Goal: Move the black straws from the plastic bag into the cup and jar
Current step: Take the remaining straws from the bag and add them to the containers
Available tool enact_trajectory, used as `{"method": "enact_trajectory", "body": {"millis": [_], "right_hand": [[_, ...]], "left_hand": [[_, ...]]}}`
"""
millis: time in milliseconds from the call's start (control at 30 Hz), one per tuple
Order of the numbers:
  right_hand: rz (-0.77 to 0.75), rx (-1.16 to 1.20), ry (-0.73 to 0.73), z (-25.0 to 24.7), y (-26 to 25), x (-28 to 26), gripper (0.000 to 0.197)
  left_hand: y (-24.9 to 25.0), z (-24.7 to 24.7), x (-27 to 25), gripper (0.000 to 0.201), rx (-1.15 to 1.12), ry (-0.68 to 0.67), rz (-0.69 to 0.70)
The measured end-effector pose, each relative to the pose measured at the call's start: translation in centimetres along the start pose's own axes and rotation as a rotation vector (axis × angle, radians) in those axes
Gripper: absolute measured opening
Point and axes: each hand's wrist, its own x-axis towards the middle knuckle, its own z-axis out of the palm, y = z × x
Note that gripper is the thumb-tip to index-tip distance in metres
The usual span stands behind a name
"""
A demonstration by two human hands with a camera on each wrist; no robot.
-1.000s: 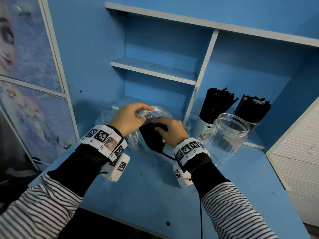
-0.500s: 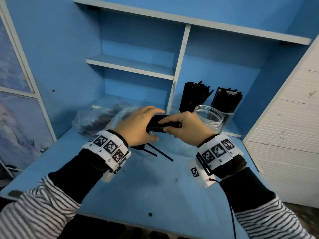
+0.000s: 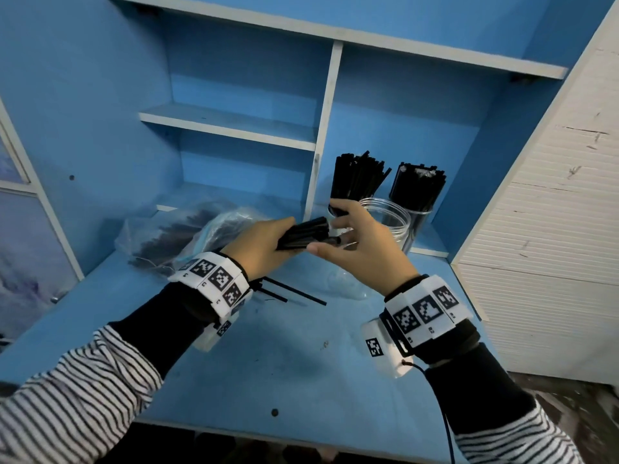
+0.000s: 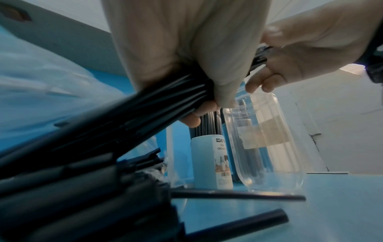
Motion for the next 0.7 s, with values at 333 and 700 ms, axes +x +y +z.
{"method": "enact_trajectory", "body": {"millis": [333,700], "right_hand": [[0.203,-0.230,-0.225,4.7,3.1,-0.5,0.051],[0.199,-0.365,-0.350,5.6,3.5,1.1,0.016]], "left_hand": [[-1.0,-0.8,-0.4,0.018,-0.126,0.058,-0.118],[-0.7,-0.9,-0.6,0.010,-0.155,0.015,-0.129]]}}
